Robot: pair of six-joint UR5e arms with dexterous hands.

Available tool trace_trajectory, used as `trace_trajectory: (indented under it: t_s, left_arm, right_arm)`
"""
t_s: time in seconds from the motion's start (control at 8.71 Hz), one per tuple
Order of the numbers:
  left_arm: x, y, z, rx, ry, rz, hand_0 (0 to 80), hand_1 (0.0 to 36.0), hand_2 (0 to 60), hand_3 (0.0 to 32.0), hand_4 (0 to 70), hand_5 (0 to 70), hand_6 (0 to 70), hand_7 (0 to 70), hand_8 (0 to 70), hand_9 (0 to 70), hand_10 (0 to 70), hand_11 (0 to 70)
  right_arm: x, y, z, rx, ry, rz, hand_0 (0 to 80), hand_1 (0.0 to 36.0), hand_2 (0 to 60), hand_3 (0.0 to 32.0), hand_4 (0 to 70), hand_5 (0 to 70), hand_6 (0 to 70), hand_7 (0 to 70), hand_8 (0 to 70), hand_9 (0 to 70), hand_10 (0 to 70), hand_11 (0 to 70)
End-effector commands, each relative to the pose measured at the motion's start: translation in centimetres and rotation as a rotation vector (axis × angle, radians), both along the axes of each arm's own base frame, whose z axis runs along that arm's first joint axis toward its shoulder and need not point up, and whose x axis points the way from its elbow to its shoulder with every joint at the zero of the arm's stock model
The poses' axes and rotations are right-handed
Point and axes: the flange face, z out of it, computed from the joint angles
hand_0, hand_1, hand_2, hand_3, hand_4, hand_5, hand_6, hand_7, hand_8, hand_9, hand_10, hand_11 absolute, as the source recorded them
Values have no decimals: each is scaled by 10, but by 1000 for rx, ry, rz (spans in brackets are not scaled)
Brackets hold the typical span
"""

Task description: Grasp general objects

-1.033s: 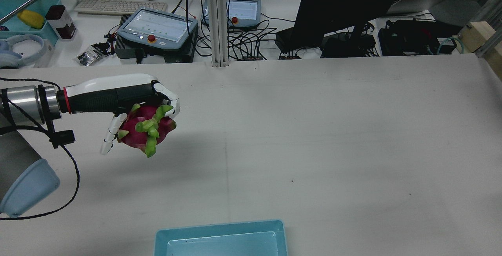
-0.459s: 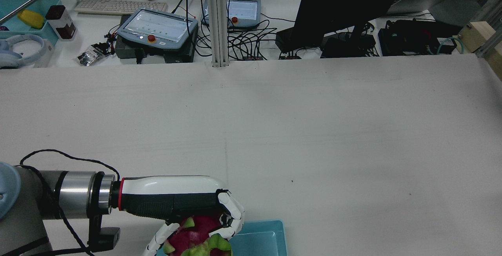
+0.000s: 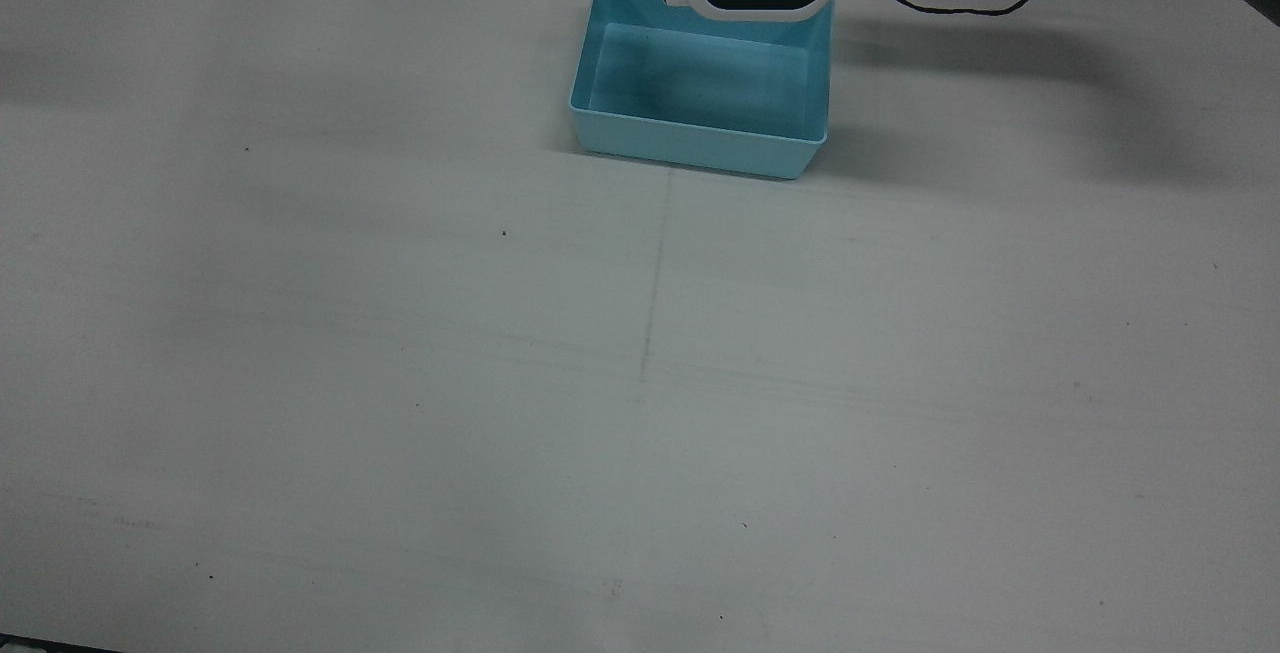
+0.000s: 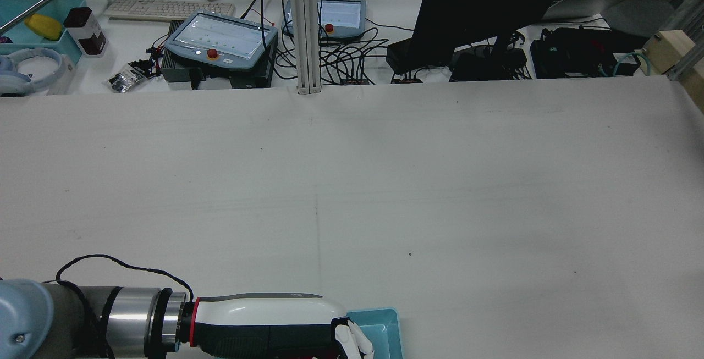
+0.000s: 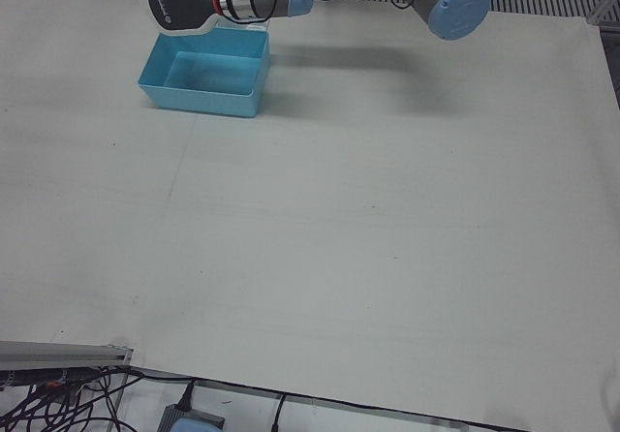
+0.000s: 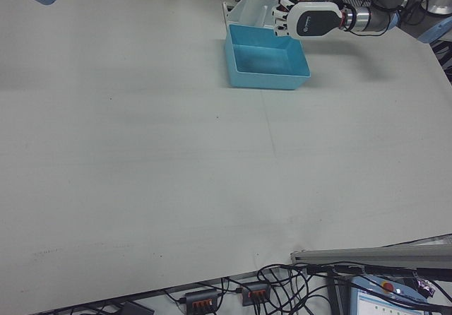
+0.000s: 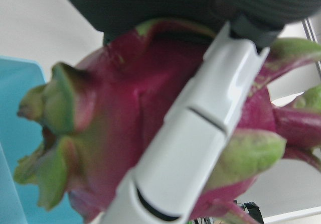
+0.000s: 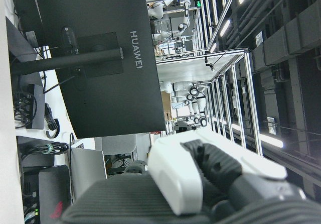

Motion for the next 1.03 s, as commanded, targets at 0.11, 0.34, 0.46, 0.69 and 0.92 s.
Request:
trace_trajectory:
  t_s: [0.11,0.34,0.46,0.69,0.92]
  left_arm:
    - [-4,-4,6,-12,-8,-18,757,231,0,122,0,473,13,69,26,53,51,105]
    - [-58,-74,16,-45,-31,-160,795,247,0,156,0,431,0,57,19,42,38,89]
    - [-117,-145,30,-85,-47,-320,797,250,0,146,0,621,9,112,33,63,73,141]
    - [-210,-273,93,-191,-78,-563,630,139,0,100,14,700,49,187,172,82,69,118]
    - [-274,-343,160,-306,-56,-697,800,213,0,0,186,700,131,243,185,88,74,130]
  right_arm:
    - [-1,0,2,-3,-1,-2,0,0,0,0,0,0,0,0,0,0,0,0]
    - [0,0,2,-5,-1,0,0,0,0,0,0,0,0,0,0,0,0,0]
    - [-1,0,1,-3,-1,-2,0,0,0,0,0,0,0,0,0,0,0,0]
    - [0,0,1,-3,0,0,0,0,0,0,0,0,0,0,0,0,0,0]
    - [0,0,1,-2,-1,0,0,0,0,0,0,0,0,0,0,0,0,0]
